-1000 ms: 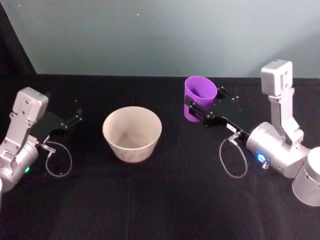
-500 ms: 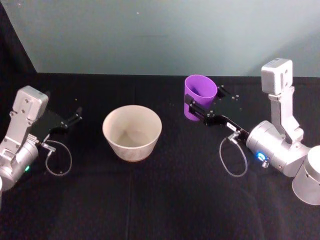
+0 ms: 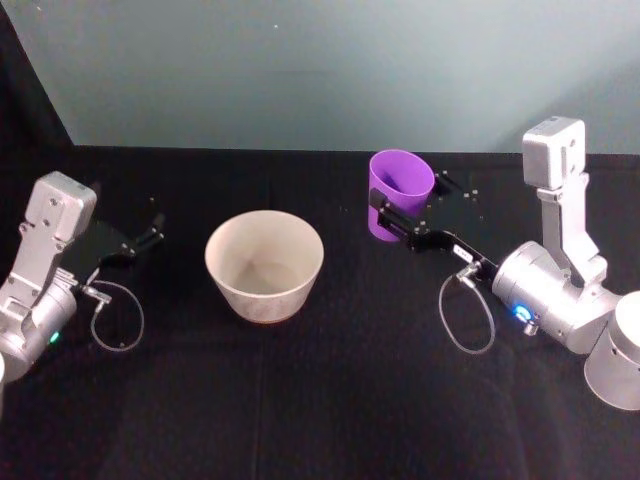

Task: Pick up the cup and pour the mung beans from the cup into the bowl.

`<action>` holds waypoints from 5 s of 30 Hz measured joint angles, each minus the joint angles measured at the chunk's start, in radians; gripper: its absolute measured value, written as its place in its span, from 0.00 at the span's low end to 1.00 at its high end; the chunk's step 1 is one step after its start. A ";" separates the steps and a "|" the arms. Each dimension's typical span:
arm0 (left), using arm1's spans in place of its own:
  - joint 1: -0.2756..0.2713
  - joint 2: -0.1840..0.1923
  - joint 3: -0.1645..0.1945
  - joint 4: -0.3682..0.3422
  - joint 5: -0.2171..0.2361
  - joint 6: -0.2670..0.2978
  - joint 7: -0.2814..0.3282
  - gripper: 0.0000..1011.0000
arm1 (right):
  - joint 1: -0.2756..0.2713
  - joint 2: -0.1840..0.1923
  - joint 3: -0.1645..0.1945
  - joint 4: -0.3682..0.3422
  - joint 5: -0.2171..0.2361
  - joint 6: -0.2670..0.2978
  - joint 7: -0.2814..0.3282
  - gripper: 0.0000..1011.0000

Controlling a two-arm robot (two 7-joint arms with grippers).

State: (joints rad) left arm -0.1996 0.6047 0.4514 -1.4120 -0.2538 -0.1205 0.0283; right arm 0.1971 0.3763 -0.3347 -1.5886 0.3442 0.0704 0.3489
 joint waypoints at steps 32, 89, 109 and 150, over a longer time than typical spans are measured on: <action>0.000 0.000 0.000 0.000 0.000 0.000 0.000 0.99 | 0.000 0.000 0.000 0.000 0.000 0.000 0.000 0.72; 0.000 0.000 0.000 0.000 0.000 0.000 0.000 0.99 | 0.252 0.046 -0.250 -0.010 -0.446 0.114 0.079 0.72; 0.000 0.000 0.000 0.000 0.000 0.000 0.000 0.99 | 0.416 0.010 -0.480 0.040 -0.851 0.181 0.134 0.72; 0.000 0.000 0.000 0.000 0.000 0.000 0.000 0.99 | 0.457 -0.013 -0.646 0.065 -1.319 0.214 0.119 0.72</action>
State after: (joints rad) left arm -0.1995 0.6047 0.4514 -1.4120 -0.2539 -0.1205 0.0283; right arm 0.6539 0.3636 -0.9808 -1.5237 -0.9749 0.2846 0.4674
